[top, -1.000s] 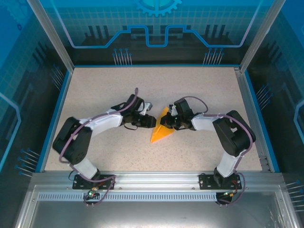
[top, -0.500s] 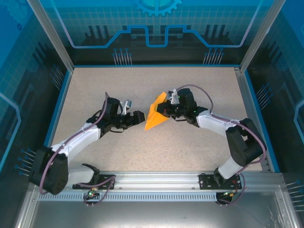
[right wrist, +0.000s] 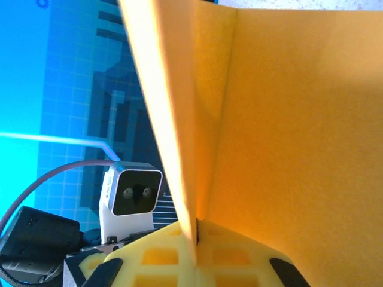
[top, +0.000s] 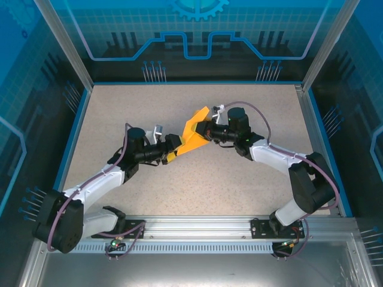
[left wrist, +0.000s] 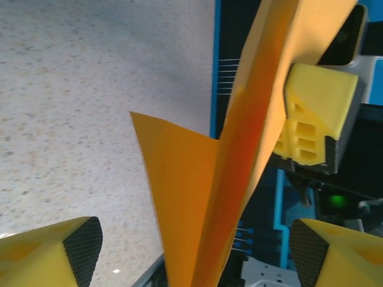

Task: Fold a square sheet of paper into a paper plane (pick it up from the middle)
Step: Pick up the paper from the center of the table, then turn over the paper at the center of the table.

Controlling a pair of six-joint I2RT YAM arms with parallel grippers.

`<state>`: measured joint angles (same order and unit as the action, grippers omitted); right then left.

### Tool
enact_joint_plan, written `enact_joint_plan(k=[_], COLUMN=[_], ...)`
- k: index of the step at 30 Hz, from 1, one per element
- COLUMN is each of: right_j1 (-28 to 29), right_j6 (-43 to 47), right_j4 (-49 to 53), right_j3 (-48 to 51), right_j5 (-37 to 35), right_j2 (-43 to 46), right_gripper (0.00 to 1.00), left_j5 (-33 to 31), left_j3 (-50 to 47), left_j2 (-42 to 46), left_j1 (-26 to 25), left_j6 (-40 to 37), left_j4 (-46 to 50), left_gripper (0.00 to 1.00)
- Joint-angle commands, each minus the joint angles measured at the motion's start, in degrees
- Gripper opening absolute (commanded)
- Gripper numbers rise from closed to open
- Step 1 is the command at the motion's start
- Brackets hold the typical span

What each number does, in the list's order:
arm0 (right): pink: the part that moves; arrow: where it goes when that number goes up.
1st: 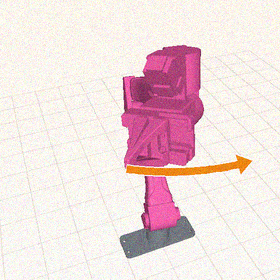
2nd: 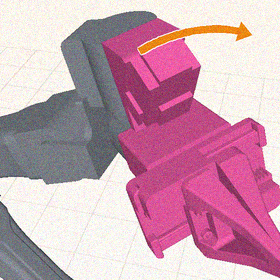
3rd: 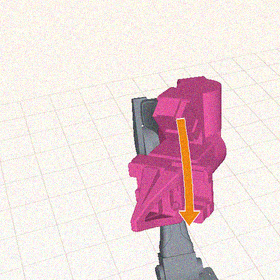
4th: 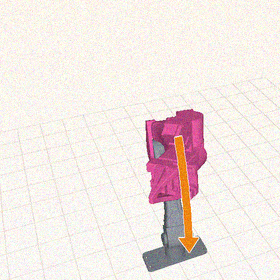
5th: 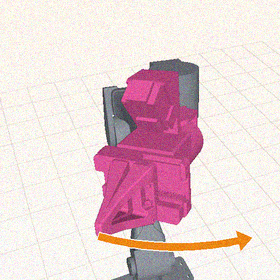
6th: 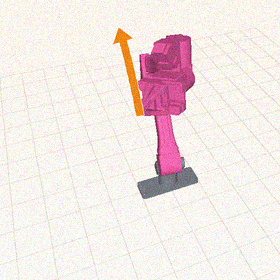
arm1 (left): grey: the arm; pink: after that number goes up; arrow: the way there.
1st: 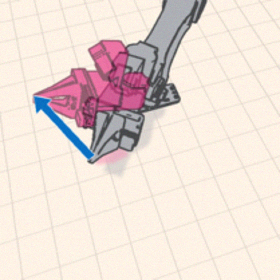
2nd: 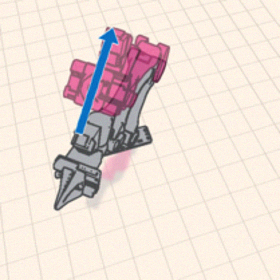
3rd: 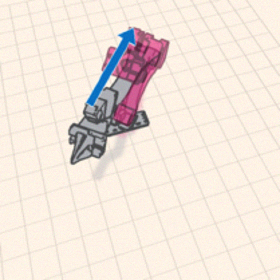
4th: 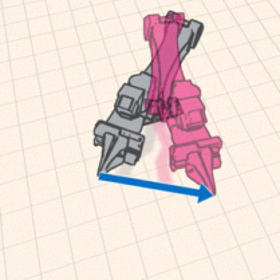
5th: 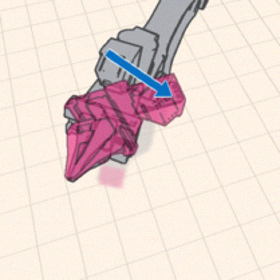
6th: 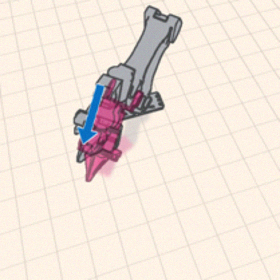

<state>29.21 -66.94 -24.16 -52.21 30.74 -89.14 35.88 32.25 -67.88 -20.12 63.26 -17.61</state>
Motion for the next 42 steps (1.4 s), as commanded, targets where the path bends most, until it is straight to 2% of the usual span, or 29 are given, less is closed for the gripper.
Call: enact_joint_plan(k=[1,5,9,17,24,28,32,34,36,39,42], right_j1=[-0.5,-0.7,-1.0,-2.1,-2.6,-3.3,-5.4,-7.1,-8.5,-10.9,-12.8], right_j6=[-2.6,-3.2,-4.1,-4.9,-5.3,-4.6,-0.8,2.3,6.1,10.9,13.9], right_j4=[-4.7,-5.8,-7.1,-8.4,-9.2,-8.0,-1.3,3.8,9.7,17.0,21.2], right_j3=[0.7,1.5,2.7,4.7,5.8,6.3,7.2,7.5,7.8,8.2,8.5], right_j5=[1.8,1.9,2.1,2.5,2.5,2.4,1.3,0.5,-1.0,-2.8,-3.5], right_j2=[1.2,1.2,1.0,0.8,0.5,0.9,3.2,5.1,7.4,10.8,13.1], right_gripper=[0.01,0.01,0.01,0.02,0.05,0.21,0.37,0.42,0.44,0.47,0.48], left_j5=[3.8,4.4,5.0,5.2,5.9,5.5,3.0,-1.5,-9.5,-25.4,-44.4], left_j3=[1.3,1.9,2.6,3.3,4.7,6.6,12.5,17.4,23.0,29.9,35.7], left_j2=[-0.8,-1.3,-1.9,-1.8,-1.7,-1.2,-0.4,0.1,0.2,-0.3,-3.0], left_j1=[-0.4,-0.3,-0.4,-0.3,-0.4,-0.4,-0.4,-0.3,-0.6,-3.0,-9.0], left_j6=[5.6,5.3,4.1,2.3,-0.6,-5.2,-16.8,-25.6,-34.4,-44.1,-50.7], left_j4=[-6.3,-6.6,-6.0,-4.9,-1.5,4.1,18.8,31.4,44.3,57.1,65.4], left_gripper=[0.78,0.56,0.41,0.19,0.11,0.05,0.04,0.04,0.04,0.04,0.04])
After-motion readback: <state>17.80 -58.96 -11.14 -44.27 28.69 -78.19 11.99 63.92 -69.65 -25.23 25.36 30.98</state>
